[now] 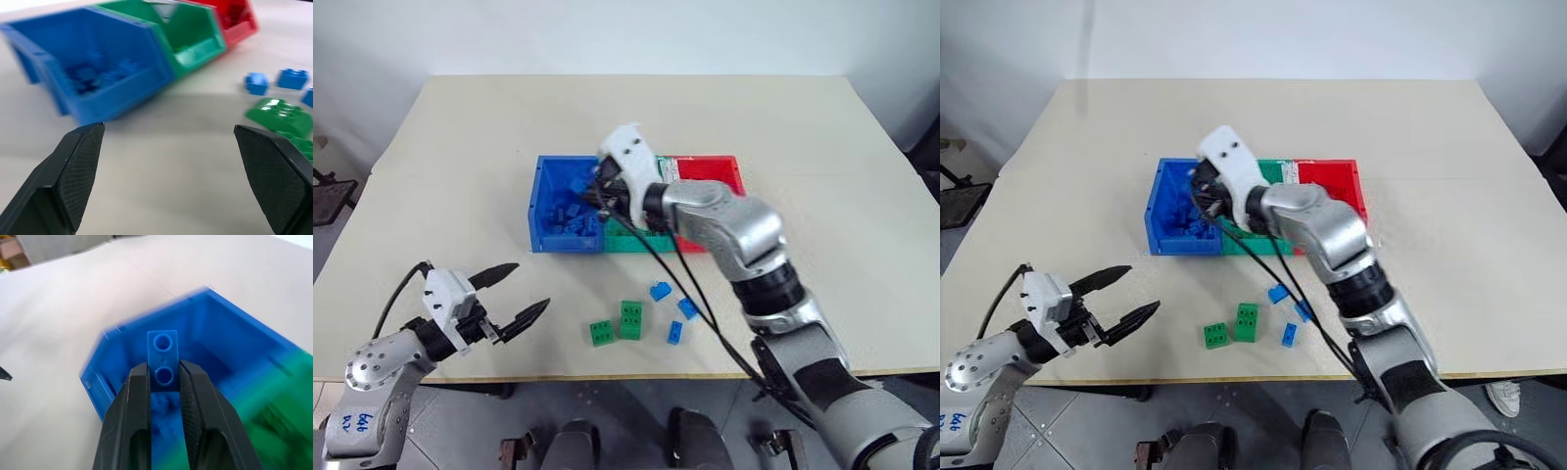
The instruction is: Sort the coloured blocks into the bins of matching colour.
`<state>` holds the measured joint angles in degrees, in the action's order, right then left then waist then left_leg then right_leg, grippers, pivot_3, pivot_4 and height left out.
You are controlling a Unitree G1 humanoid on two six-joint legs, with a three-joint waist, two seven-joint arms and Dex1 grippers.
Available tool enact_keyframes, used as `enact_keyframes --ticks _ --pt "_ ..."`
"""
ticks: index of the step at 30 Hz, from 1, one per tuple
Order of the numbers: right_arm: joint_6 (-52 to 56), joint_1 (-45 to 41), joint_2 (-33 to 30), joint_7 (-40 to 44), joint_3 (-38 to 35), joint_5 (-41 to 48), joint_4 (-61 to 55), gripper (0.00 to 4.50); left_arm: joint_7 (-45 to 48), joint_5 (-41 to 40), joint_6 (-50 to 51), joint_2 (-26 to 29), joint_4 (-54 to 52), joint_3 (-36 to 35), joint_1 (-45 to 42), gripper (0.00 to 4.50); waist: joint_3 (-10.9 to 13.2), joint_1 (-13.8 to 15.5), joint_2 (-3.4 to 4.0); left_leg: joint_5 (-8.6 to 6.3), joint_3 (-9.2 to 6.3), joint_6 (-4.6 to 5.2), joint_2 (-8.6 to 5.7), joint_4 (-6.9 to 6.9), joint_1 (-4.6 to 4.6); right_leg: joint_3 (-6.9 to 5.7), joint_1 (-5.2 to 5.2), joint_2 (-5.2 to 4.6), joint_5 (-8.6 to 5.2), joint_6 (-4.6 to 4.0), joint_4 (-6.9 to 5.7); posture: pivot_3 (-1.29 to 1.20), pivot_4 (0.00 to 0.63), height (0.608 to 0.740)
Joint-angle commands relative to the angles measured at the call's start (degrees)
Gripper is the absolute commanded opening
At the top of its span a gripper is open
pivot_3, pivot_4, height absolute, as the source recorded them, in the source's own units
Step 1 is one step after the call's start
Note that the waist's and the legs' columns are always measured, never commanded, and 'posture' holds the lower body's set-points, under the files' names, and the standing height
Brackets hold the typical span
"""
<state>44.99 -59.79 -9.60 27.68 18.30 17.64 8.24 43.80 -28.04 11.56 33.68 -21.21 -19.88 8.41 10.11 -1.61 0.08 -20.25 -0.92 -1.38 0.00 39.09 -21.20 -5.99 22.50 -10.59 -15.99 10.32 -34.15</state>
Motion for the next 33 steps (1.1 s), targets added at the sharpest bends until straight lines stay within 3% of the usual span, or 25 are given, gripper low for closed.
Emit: enact_keyframes --ticks 1,5,10,16,21,28,33 --pt "-3.6 -0.7 1.5 1.7 -0.8 -1.6 2.4 1.45 -0.3 -0.9 -1.0 -0.5 -2.7 -0.6 0.7 4.5 0.0 -0.2 0.0 0.0 0.02 -0.01 0.0 0.0 0.0 0.0 0.01 0.01 0.0 0.0 0.01 0.0 0.15 0.74" --pt "-7.2 0.9 0.7 4.1 -0.2 -3.6 0.8 2.77 -0.5 -0.9 -1.2 -0.9 -2.5 -0.1 0.2 4.5 0.0 -0.7 0.01 0.01 0.08 -0.04 0.08 -0.06 0.03 0.0 0.08 0.05 0.0 0.0 0.0 0.0 0.15 0.74" --pt "-11.3 8.8 -7.1 9.8 -5.0 -2.2 -9.6 4.46 1.2 -0.3 -2.0 -0.6 -1.4 1.7 -1.9 4.5 0.0 0.0 0.0 0.0 0.08 -0.05 0.06 -0.04 0.02 0.0 0.06 0.03 0.0 0.0 0.02 0.0 0.15 0.74" --pt "-18.7 26.6 -20.8 20.0 -13.0 1.7 -24.9 4.46 6.4 1.3 -2.7 1.2 0.8 8.1 -7.3 4.5 0.0 0.4 -0.01 -0.01 0.19 -0.02 0.06 -0.02 0.02 -0.01 -0.02 0.03 0.01 0.02 0.18 0.0 0.15 0.74" --pt "-26.2 47.4 -33.0 27.7 -23.2 2.1 -28.9 4.46 12.6 10.7 -10.4 3.6 6.5 18.9 -13.4 4.5 0.0 1.5 -0.02 -0.03 0.32 0.03 0.06 -0.04 0.03 0.0 -0.05 0.02 0.01 0.02 0.3 0.0 0.15 0.74" --pt "-33.4 62.5 -39.2 31.8 -30.1 0.7 -24.7 4.46 14.6 9.7 -11.4 1.7 9.3 22.2 -18.6 4.5 0.0 1.7 -0.02 -0.04 0.62 0.06 0.16 0.04 0.14 0.09 -0.05 0.02 0.04 -0.04 0.31 0.0 0.15 0.74" --pt "-27.6 61.7 -38.9 30.9 -26.6 3.2 -29.3 4.46 14.9 9.3 -11.5 1.6 9.7 21.8 -18.9 4.5 0.0 1.5 -0.01 -0.05 0.63 0.08 0.16 0.06 0.15 0.09 -0.05 0.02 0.04 -0.04 0.31 0.0 0.15 0.74"
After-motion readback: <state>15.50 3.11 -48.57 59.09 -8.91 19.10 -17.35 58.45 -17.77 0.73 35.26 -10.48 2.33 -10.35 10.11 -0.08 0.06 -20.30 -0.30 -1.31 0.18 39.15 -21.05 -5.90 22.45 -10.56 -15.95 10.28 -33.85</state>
